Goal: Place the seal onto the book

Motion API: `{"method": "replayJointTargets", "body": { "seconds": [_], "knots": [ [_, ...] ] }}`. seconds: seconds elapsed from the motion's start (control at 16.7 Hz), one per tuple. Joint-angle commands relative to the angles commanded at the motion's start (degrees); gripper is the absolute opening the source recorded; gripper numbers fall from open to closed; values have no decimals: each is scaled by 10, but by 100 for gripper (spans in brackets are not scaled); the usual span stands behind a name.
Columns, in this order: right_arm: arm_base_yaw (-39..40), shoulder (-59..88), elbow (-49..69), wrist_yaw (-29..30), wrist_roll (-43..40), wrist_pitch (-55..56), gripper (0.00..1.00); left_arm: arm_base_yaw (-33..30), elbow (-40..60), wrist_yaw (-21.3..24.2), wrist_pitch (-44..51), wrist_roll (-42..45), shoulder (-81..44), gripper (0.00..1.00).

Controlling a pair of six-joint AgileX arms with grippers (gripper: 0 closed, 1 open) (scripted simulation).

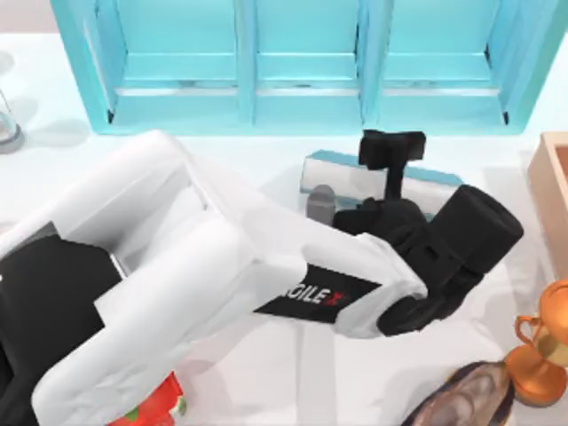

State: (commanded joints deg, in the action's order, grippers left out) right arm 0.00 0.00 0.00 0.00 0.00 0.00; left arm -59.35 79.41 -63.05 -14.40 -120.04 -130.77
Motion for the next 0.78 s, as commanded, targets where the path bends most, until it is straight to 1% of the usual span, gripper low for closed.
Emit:
{"method": "replayJointTargets", "body": {
  "seconds": [0.18,0.36,0.54,0.78],
  "knots": [
    [0,0,0,0,0,0,100,22,2,-13,59,-50,-2,100],
    [0,0,0,0,0,0,100,10,10,-22,136,-133,12,100],
    [0,0,0,0,0,0,100,-36,14,-39,237,-229,39,100],
    [0,0,0,0,0,0,100,-127,-7,-82,367,-350,75,100]
  ]
}}
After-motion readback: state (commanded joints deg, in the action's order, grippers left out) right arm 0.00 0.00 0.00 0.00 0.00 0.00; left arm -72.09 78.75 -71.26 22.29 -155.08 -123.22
